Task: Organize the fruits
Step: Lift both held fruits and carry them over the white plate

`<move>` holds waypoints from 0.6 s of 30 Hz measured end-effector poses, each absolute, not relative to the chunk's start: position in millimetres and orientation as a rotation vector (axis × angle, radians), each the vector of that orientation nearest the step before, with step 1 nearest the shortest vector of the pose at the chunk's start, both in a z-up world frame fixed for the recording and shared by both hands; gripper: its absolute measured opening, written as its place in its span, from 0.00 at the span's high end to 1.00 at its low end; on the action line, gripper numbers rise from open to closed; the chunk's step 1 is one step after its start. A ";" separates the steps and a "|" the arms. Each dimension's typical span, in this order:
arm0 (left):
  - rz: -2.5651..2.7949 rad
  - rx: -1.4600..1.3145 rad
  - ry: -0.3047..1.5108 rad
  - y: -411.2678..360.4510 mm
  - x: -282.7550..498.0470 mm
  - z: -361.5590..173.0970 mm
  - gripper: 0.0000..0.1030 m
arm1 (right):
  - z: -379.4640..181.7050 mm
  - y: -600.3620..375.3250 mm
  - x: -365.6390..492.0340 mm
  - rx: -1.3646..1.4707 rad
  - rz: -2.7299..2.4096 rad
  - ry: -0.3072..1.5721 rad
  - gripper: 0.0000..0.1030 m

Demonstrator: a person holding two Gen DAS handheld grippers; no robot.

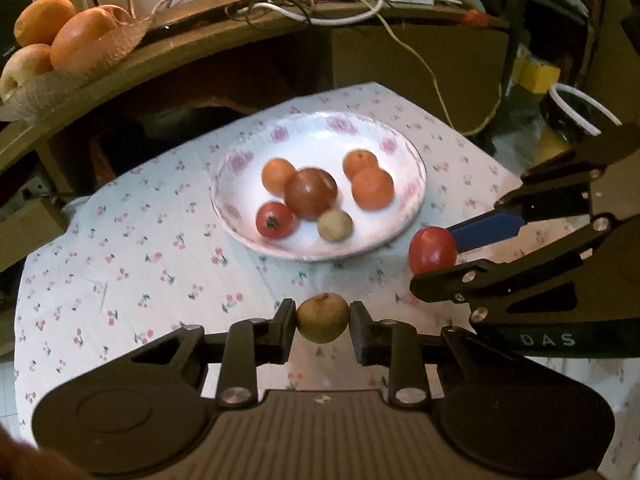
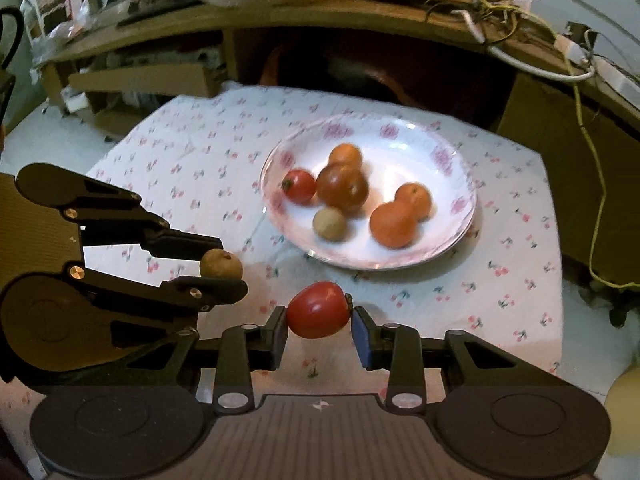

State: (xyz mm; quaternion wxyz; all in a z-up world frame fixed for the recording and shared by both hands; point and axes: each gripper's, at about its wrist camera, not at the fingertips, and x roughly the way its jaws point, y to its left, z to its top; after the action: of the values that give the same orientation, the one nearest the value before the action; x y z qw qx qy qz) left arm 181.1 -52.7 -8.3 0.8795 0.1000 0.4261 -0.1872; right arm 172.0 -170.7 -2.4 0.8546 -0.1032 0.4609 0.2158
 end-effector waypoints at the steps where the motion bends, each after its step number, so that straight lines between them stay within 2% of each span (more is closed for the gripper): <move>1: -0.386 0.204 0.886 -52.8 183.5 -7.6 0.67 | -1.1 -171.0 174.2 -0.211 0.448 0.963 0.66; 18: -0.315 0.183 0.822 -58.1 244.9 1.8 0.67 | 2.8 -179.7 228.1 -0.103 0.325 0.882 0.65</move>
State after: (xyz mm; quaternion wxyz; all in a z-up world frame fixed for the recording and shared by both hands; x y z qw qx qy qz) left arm 244.9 -58.1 1.8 0.9006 0.0884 0.3974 -0.1524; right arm 228.1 -179.7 2.8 0.8904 -0.0496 0.4246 0.1563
